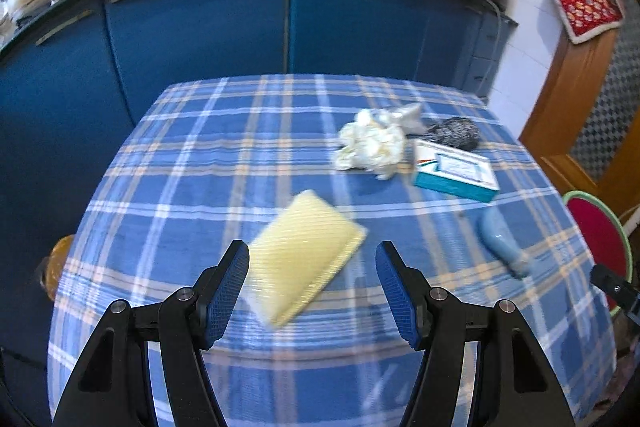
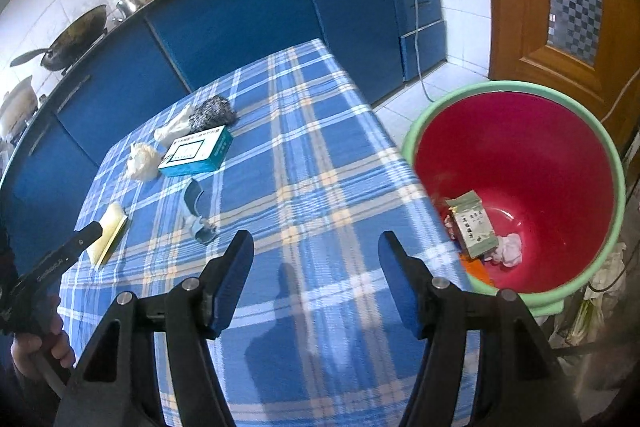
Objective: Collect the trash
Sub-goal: 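Move both open tools back over the table, then grasp the yellow sponge with the left tool while the right tool grasps the light-blue plastic piece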
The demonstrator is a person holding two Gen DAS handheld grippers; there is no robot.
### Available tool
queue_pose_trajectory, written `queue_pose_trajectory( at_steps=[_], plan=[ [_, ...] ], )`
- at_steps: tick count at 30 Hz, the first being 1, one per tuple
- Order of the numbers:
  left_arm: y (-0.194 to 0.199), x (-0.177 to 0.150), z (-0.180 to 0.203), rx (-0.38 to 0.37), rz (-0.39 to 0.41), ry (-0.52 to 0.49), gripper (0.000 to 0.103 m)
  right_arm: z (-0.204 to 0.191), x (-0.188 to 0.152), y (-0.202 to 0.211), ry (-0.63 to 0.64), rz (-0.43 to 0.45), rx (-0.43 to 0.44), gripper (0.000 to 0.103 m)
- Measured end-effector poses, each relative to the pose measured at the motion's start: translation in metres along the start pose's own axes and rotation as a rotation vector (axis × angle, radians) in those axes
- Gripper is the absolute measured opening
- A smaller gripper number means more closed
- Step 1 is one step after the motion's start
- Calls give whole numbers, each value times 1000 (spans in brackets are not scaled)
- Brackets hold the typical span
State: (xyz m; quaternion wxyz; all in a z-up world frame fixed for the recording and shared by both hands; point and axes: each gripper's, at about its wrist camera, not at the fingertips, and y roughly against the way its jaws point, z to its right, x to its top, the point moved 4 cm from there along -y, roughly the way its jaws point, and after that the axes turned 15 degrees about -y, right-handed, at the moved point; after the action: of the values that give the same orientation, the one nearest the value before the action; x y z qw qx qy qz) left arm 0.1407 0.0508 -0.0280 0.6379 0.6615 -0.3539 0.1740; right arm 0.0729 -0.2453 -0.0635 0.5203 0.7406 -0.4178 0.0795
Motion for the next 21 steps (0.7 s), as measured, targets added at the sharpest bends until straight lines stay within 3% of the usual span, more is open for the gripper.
queue_pose_trajectory(
  at_steps=[10, 21],
  plan=[
    [-23, 1, -7, 32, -75, -75, 67, -41, -5, -15, 114, -44, 40, 66],
    [-39, 0, -3, -39, -99, -102, 67, -91, -14, -46, 240, -115, 79, 66]
  ],
)
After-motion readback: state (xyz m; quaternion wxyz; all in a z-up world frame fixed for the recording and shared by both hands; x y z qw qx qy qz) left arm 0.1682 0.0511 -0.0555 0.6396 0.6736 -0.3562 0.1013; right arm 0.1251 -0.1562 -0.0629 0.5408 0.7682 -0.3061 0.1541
